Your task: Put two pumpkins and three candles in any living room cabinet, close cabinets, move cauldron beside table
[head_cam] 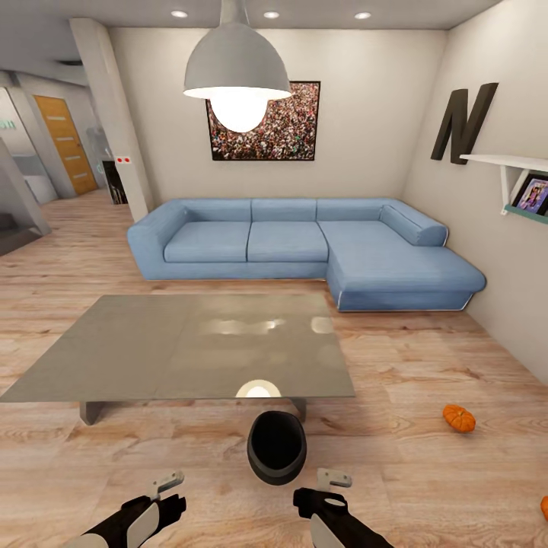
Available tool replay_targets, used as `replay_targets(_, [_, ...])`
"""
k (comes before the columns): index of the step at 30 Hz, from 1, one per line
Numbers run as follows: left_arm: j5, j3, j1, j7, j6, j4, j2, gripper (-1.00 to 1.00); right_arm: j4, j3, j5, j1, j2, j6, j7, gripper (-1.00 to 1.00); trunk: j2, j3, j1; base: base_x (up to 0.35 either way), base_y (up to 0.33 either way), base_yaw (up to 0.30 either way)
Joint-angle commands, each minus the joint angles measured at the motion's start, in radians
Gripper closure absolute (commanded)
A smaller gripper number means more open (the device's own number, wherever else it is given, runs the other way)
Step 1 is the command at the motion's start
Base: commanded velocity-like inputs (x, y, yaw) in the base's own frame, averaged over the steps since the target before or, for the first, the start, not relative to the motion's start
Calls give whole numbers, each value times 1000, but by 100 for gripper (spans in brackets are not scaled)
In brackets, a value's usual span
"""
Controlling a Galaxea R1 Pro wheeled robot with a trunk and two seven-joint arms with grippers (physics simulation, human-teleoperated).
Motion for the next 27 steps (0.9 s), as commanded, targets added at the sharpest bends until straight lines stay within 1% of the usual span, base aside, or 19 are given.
replay_targets(1, [9, -8, 0, 7, 5, -3, 1, -100, -2, 8, -4, -1, -1, 6, -8, -100, -1, -1, 0, 0, 0, 0])
replay_targets(13, [10, -8, 0, 7, 7, -3, 1, -100, -2, 9, -3, -1, 0, 7, -8, -100, -1, -1, 0, 0, 0, 0])
replay_targets(17, [10, -8, 0, 6, 8, -3, 1, -100, -2, 14, -4, -1, 1, 7, -9, -100, 27, 11, -15, 0, 0, 0])
replay_targets(22, [10, -8, 0, 6, 8, -3, 1, -100, -2, 46, -5, -1, 1, 7, -11, -100, 62, 27, -34, 0, 0, 0])
replay_targets(27, [11, -8, 0, 4, 8, -3, 1, -100, -2, 54, -5, -1, 1, 6, -11, -100, 62, 27, -34, 0, 0, 0])
